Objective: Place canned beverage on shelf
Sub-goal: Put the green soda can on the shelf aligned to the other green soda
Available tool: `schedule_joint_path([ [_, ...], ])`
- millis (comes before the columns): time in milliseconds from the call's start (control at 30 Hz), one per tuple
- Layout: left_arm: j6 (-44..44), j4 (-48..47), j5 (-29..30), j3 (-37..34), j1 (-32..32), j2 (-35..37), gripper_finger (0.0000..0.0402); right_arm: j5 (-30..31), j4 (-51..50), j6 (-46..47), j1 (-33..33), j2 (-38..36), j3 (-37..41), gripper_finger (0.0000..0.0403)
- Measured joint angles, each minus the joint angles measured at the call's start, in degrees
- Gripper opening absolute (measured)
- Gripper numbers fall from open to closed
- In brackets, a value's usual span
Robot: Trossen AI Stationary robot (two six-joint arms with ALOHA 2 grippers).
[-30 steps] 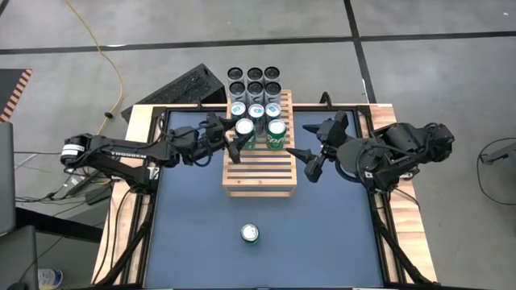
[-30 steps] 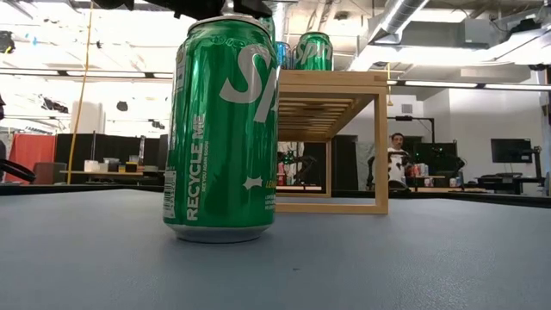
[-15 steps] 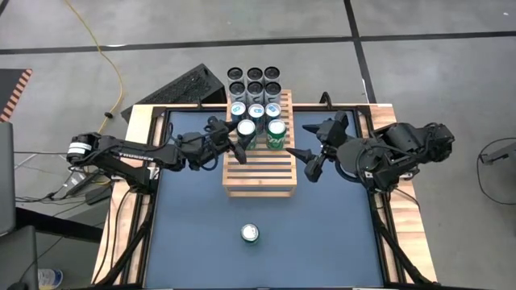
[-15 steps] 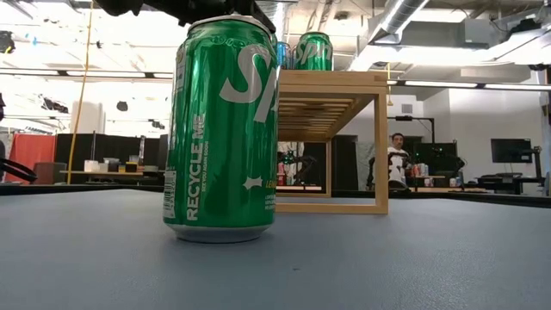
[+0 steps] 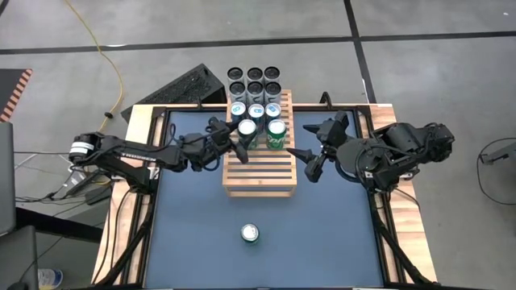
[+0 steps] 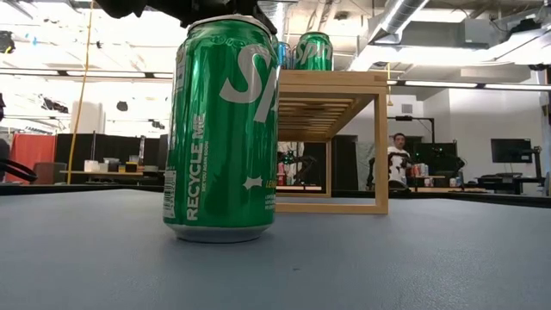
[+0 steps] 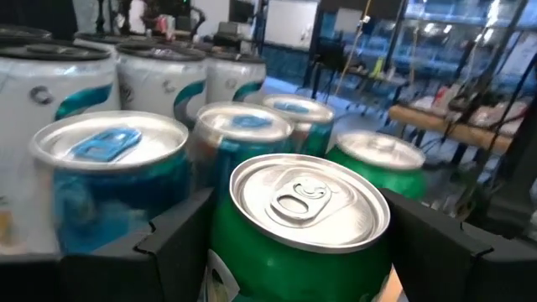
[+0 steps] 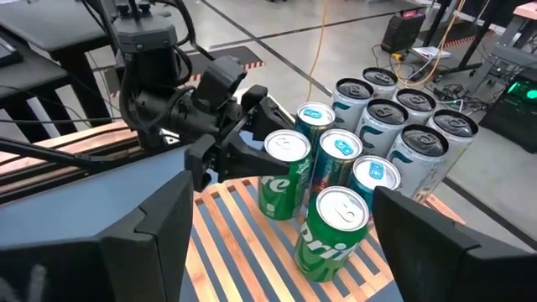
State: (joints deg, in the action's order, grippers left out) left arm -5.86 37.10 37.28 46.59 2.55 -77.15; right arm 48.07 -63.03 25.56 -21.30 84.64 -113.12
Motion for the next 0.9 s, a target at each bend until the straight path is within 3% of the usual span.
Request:
schedule_joint_path([
  [233,1.7,0.9,-0.6,2.2,-1.4,-3.3,0.0284,0.0,0.0,0.0,0.0,0.0,0.0,0.0306],
  [533,2.2,1.0,6.2,2.9,-1.8,-3.9,0.0284,-0.1,0.1,0.1,0.0,0.0,0.0,0.0306],
  [900,-0.9,1.6,5.5,2.9,-1.8,-4.6,0.0284,-0.1,0.0,0.1,0.0,0.0,0.0,0.0306],
])
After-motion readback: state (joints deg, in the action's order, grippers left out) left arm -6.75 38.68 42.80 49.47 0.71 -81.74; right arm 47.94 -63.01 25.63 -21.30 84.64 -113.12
